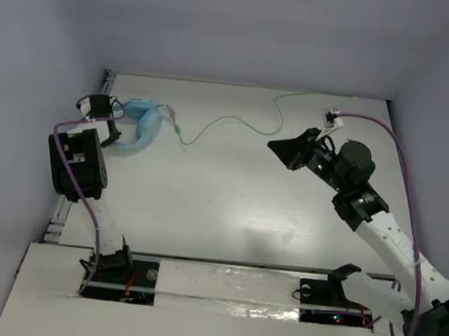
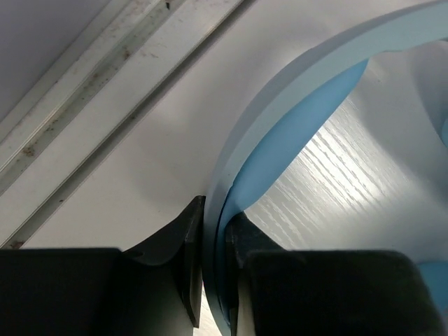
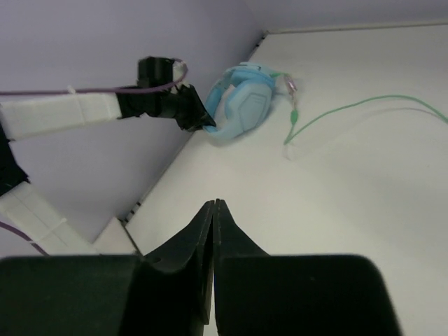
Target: Wrap the headphones
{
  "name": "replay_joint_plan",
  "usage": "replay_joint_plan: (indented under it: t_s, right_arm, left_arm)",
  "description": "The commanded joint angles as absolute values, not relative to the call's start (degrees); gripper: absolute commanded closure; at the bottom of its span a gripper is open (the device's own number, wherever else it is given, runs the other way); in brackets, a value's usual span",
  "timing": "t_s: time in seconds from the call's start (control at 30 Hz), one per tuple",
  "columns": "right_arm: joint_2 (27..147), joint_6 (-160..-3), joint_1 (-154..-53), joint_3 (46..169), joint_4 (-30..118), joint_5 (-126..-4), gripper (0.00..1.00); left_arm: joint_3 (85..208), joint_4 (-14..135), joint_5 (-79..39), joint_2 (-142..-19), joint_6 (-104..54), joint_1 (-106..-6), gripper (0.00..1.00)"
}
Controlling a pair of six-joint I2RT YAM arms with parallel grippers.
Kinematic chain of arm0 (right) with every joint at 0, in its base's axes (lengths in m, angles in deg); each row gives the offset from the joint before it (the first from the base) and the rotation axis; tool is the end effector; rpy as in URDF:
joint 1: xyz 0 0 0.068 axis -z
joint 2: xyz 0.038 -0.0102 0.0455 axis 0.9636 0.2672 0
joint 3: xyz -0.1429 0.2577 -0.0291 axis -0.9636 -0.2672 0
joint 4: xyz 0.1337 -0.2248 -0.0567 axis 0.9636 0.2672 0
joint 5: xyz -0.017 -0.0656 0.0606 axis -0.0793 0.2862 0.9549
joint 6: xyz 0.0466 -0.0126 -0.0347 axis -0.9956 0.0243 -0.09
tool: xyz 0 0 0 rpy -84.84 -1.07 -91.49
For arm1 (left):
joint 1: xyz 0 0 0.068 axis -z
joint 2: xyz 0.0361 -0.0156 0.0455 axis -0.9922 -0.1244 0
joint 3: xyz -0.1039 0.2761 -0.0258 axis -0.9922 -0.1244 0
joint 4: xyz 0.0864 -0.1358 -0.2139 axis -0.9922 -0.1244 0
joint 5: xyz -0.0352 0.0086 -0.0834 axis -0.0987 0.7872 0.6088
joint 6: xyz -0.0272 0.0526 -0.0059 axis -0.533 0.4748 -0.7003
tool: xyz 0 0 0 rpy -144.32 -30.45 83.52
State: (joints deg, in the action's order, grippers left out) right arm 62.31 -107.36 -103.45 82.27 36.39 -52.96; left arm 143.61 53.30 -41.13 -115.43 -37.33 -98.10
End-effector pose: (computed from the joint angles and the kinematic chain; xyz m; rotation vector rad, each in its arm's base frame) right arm 0.1967 0.1253 0.3882 -0.2297 1.6517 1.0967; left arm 0.4122 0.1228 0.1800 -0.8938 2.1799 0.1967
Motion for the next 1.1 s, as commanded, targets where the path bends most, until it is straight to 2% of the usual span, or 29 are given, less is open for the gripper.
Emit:
replay_joint_plan:
  t_s: [0.0, 0.17, 0.27, 0.33, 0.4, 0.43, 0.47, 0.5, 0.53, 0.6, 0.83, 1.0, 1.07]
  right_arm:
    - [63.46, -106.04, -103.77, 82.68, 34.82, -53.37, 1.00]
    - [68.11, -104.19, -103.77, 83.64, 32.20, -49.00, 1.00]
    - [73.20, -101.48, -103.77, 86.71, 32.28, -46.53, 1.00]
    - [76.10, -99.97, -104.29, 90.14, 33.50, -46.17, 0.96]
    - [77.60, -96.90, -104.30, 93.82, 34.91, -46.43, 0.75]
    - [78.74, -93.67, -104.30, 95.24, 36.22, -46.69, 0.50]
    - [79.27, -92.07, -104.30, 96.29, 37.02, -46.69, 0.50]
    - [79.71, -90.32, -104.30, 97.00, 37.37, -47.04, 0.29]
    - [80.15, -88.82, -104.30, 98.14, 37.99, -48.09, 0.20]
    - [82.26, -84.60, -104.30, 99.64, 39.92, -49.94, 0.08]
    - [86.66, -81.42, -104.30, 99.47, 36.94, -58.99, 0.08]
    - [91.93, -77.82, -103.77, 106.92, 45.61, -46.46, 0.09]
    - [93.43, -77.64, -103.77, 106.85, 44.94, -44.33, 0.09]
  left_arm:
    - [146.64, 51.29, -36.99, -111.07, -33.96, -97.80, 1.00]
    - [148.68, 47.94, -31.72, -99.63, -31.23, -97.28, 1.00]
    - [150.33, 45.16, -34.18, -93.64, -30.18, -90.08, 1.00]
    - [153.06, 43.38, -30.60, -92.32, -30.78, -86.12, 1.00]
    - [153.33, 44.07, -25.77, -90.40, -33.23, -85.40, 1.00]
    - [153.15, 45.38, -21.39, -89.60, -34.12, -84.88, 1.00]
    - [153.24, 45.40, -19.69, -89.07, -34.74, -84.88, 1.00]
    - [154.37, 45.57, -18.28, -88.46, -35.27, -84.88, 1.00]
    - [155.17, 45.31, -15.22, -88.36, -35.79, -84.88, 1.00]
    - [158.14, 44.96, -12.39, -87.66, -36.06, -84.88, 1.00]
    - [165.36, 43.20, -1.77, -84.32, -36.24, -84.88, 1.00]
    - [166.07, 44.86, 5.01, -81.34, -37.38, -84.88, 1.00]
    - [166.33, 45.31, 6.34, -80.54, -37.47, -84.88, 1.00]
